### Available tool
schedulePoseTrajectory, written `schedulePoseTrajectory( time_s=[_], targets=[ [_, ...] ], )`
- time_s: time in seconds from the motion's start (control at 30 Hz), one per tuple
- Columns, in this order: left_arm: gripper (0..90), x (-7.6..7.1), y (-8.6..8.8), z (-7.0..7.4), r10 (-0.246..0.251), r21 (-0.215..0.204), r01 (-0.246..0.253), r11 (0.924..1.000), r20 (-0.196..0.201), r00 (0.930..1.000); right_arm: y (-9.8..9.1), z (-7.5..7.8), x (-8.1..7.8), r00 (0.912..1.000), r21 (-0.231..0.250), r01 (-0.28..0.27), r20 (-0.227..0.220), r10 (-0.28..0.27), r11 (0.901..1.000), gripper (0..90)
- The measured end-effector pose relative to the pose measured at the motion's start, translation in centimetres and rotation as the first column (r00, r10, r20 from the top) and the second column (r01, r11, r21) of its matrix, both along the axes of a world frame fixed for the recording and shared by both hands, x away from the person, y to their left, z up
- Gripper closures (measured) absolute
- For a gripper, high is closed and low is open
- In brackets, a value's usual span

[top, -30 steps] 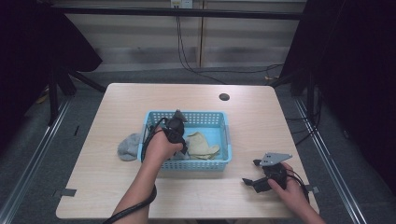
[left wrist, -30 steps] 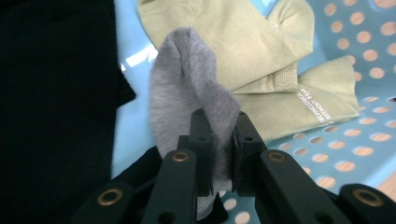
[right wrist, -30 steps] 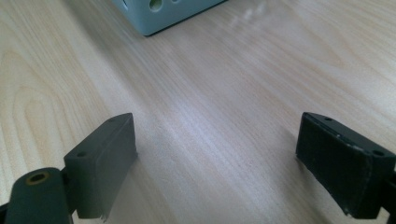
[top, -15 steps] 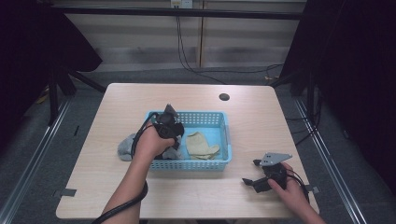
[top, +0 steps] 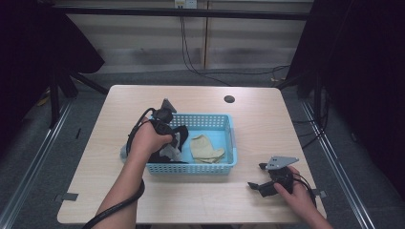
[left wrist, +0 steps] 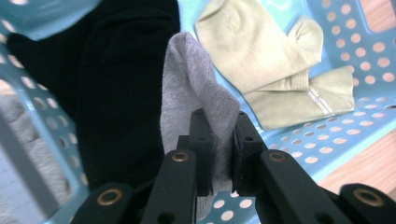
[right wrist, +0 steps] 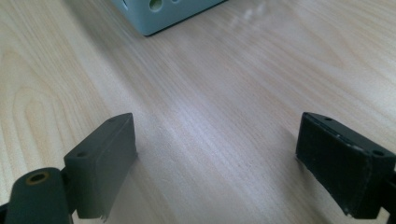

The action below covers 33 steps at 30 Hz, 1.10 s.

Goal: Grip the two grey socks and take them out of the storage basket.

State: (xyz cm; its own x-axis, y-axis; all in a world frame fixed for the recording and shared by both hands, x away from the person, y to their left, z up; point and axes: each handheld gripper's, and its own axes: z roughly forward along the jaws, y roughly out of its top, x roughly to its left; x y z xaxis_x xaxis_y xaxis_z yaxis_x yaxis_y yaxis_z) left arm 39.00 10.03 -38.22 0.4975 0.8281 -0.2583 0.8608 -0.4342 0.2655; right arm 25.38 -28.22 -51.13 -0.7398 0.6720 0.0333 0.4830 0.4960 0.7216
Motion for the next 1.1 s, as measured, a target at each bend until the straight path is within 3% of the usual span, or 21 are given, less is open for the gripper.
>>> schedulePoseTrajectory(
  time_s=[0.63,1.1],
  targets=[
    [81.2,0.7,1.5,4.2,0.021,0.025,-0.022,0.9995,0.033,0.9992,0.0,0.0,0.0,1.0000,0.000,0.000,0.000,0.000,1.0000,11.8],
    [81.2,1.0,4.2,6.2,0.069,0.028,-0.071,0.9971,0.042,0.9967,0.0,0.0,0.0,1.0000,0.000,0.000,-0.001,0.000,1.0000,11.8]
  ],
)
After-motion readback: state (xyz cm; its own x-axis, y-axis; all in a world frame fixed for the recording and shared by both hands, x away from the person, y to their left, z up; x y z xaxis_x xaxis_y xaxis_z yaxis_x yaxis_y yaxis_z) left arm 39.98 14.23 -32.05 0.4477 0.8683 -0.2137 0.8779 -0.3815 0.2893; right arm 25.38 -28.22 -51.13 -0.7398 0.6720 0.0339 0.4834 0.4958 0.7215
